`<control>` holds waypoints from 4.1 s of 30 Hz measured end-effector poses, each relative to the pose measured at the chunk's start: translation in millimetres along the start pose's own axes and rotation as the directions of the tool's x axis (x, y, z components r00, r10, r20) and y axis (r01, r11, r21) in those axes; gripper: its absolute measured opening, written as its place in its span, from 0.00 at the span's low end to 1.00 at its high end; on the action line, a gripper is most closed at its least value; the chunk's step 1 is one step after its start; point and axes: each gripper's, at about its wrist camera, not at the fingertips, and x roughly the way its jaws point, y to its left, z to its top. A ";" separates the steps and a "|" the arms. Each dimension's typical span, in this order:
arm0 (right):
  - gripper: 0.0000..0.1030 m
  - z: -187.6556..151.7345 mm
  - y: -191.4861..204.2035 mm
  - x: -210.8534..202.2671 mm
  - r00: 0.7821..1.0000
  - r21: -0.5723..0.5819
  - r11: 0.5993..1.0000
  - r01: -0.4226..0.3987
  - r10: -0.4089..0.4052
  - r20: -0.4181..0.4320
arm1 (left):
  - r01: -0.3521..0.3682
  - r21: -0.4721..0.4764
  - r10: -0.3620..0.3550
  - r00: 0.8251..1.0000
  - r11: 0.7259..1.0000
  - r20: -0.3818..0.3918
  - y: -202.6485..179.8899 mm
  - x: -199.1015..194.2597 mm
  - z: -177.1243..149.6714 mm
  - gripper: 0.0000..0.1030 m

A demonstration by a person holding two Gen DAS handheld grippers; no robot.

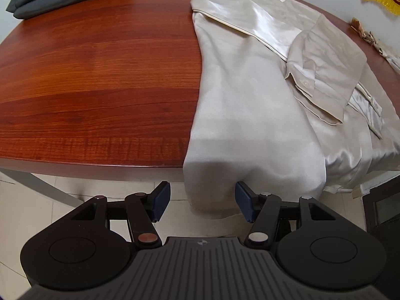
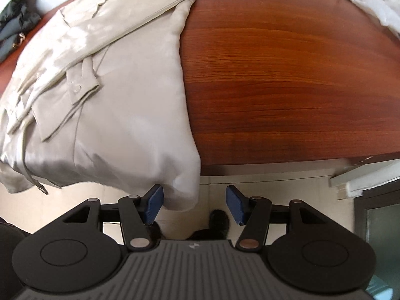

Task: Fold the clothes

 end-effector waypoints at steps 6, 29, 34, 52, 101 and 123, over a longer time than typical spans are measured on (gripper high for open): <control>0.39 2.1 -0.6 4.4 0.999 0.006 0.999 -0.052 0.052 -0.010 | 0.012 -0.010 -0.012 1.000 1.000 0.010 0.9 3.3 -2.1 0.57; 0.04 40.0 22.6 -52.2 0.981 -0.021 0.990 -0.136 0.138 0.134 | 0.129 0.010 -0.129 0.971 0.992 0.200 -3.1 -49.1 23.4 0.02; 0.04 55.9 34.1 -63.9 0.970 -0.056 0.983 -0.174 0.181 0.162 | 0.163 0.055 -0.172 0.957 0.985 0.233 -17.9 -56.6 36.5 0.03; 0.40 47.9 34.0 -58.1 0.990 -0.112 0.986 -0.120 0.127 0.054 | 0.035 0.016 -0.038 0.984 0.999 0.173 -20.9 -64.9 5.4 0.37; 0.47 340.2 -68.2 25.2 0.922 -0.728 0.594 -0.341 0.361 -0.137 | -0.223 -0.199 0.245 0.965 0.954 0.092 -507.1 47.1 31.4 0.49; 0.53 432.0 -18.7 112.0 0.939 -0.643 0.705 -0.300 0.337 -0.068 | -0.242 -0.195 0.254 0.966 0.951 0.041 -493.3 67.0 38.8 0.03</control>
